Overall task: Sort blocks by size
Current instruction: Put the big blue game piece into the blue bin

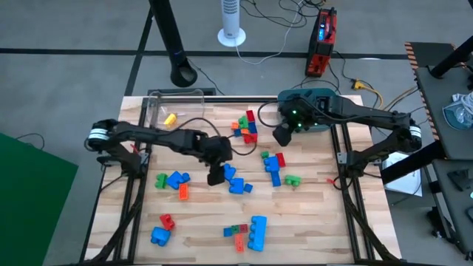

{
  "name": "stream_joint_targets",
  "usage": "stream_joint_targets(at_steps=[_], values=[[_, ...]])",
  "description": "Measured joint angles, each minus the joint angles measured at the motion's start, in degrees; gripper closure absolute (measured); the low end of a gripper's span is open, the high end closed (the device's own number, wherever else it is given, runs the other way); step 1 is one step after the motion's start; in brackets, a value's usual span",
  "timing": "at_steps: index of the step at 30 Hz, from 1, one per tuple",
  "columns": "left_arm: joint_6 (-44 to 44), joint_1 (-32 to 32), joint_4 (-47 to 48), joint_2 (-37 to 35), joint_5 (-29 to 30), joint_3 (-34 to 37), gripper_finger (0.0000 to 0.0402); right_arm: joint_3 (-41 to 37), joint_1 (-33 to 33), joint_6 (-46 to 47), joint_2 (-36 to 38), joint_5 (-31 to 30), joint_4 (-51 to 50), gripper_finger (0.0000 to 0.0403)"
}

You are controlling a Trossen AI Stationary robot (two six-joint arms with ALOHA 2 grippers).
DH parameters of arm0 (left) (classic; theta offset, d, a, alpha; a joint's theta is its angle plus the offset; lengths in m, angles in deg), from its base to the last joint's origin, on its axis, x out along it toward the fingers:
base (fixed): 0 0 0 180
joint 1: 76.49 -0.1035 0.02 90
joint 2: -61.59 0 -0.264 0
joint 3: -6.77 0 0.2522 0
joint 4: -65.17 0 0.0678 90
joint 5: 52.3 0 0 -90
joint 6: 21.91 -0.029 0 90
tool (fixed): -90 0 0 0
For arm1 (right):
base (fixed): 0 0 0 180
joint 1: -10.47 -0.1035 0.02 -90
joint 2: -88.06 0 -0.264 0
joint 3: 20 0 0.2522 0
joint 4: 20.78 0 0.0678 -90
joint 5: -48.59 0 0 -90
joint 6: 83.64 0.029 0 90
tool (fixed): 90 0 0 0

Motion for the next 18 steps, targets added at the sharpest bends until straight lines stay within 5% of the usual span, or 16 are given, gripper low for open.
stream_joint_targets(at_steps=[18], values=[[-15.72, -0.73, 0.55, 7.3, 5.95, -1.6, 0.0101, -0.02, 0.02, 7.01, 0.11, -0.07, -0.07, 0.0081]])
